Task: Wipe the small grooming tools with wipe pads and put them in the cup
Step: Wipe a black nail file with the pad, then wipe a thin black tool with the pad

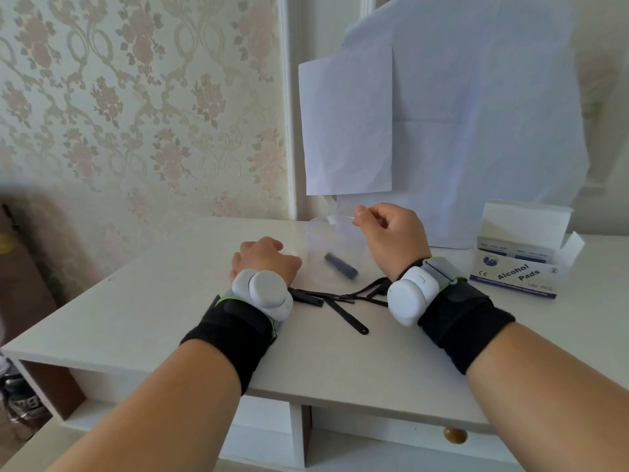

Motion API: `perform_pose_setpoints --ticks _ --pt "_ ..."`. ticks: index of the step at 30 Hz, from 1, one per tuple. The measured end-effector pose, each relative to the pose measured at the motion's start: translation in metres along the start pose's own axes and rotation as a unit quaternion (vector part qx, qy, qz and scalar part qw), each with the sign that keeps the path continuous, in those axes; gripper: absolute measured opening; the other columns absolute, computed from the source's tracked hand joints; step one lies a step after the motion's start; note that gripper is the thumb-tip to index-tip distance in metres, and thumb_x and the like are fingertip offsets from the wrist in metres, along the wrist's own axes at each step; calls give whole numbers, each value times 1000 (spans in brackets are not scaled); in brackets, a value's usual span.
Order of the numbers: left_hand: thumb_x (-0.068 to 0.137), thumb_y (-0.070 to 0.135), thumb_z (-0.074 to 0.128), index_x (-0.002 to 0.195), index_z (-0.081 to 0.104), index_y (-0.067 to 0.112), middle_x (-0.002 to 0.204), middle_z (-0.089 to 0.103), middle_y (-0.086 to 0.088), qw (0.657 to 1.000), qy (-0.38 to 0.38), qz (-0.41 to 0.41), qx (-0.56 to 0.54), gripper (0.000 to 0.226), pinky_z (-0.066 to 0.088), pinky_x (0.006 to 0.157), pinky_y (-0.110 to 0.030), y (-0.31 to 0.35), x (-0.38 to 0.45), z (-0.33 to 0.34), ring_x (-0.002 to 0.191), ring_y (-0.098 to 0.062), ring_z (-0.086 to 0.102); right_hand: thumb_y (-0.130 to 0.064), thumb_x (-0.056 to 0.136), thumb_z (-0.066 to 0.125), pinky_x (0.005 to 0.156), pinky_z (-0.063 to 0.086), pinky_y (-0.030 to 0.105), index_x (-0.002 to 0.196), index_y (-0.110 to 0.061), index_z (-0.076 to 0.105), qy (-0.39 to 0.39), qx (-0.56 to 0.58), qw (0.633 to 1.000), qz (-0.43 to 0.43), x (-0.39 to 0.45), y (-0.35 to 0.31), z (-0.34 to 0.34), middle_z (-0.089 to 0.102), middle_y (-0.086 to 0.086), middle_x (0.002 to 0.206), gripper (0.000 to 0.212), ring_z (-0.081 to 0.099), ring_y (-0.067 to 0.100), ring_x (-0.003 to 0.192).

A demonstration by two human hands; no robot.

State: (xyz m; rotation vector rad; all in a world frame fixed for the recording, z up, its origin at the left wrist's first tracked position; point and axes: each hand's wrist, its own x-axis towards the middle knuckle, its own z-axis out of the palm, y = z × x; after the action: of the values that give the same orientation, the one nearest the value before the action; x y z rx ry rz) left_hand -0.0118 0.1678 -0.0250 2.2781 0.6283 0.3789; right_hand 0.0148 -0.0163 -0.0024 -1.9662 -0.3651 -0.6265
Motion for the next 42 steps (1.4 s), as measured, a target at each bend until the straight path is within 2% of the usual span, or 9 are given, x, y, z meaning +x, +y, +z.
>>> perform_pose_setpoints --ticks 7,13,15,18,22,26,31,36,42 --pt "83 26 55 114 62 28 130 45 -2 996 11 64 -60 31 37 106 -44 3 -19 -9 129 -21 36 -45 84 71 62 36 21 89 -20 64 -87 1 996 5 -7 -6 0 41 -11 65 26 42 2 60" --pt "84 24 55 83 60 18 99 58 4 983 85 146 -71 8 43 91 -39 2 -36 -16 103 -22 50 -48 85 69 74 39 25 107 -18 57 -76 -30 997 0 -10 -7 -5 48 -7 77 39 52 10 85" --pt "85 23 56 80 61 19 90 61 6 978 60 185 -73 8 46 78 -27 0 -42 -19 94 -18 56 -49 89 63 75 36 24 103 -17 56 -62 -28 998 -7 -10 -6 -6 48 -11 76 35 51 6 82" --pt "89 27 59 84 67 23 87 62 14 970 -16 240 -37 10 34 66 -8 -1 -51 -19 88 -6 56 -46 95 55 73 37 25 94 -18 53 -22 -26 999 -18 -10 -7 -5 47 -12 74 28 50 9 74" --pt "85 37 66 91 71 31 97 61 17 953 -117 278 37 10 36 83 -17 -4 -57 -14 98 -4 54 -35 97 55 76 41 27 96 -14 58 18 -35 999 -23 -10 -9 -11 59 -1 85 22 55 17 83" --pt "85 38 68 93 68 32 98 59 11 941 -145 298 66 10 40 84 -18 -6 -58 -14 95 -6 56 -28 96 55 76 39 24 97 -14 60 8 -44 998 -34 -14 -9 -20 59 -5 83 15 56 13 84" --pt "86 33 68 85 64 27 94 61 8 942 -153 292 63 7 42 76 -13 -6 -57 -13 89 -8 57 -22 94 55 71 44 27 90 -12 60 -25 -77 993 -81 -20 -7 -32 50 -10 62 11 50 7 63" --pt "89 30 65 89 65 22 94 59 8 942 -140 298 65 8 36 71 -8 -5 -54 -10 87 -7 53 -20 92 58 58 36 13 88 -15 63 -40 -65 996 -49 -20 1 -44 51 -13 61 8 50 -1 57" --pt "88 24 66 85 63 20 88 61 7 943 -103 314 20 6 40 70 -13 -3 -52 -7 80 -10 57 -29 91 63 59 33 5 83 -23 67 -154 -85 982 -63 -28 -1 -28 55 -20 65 11 52 -13 61"
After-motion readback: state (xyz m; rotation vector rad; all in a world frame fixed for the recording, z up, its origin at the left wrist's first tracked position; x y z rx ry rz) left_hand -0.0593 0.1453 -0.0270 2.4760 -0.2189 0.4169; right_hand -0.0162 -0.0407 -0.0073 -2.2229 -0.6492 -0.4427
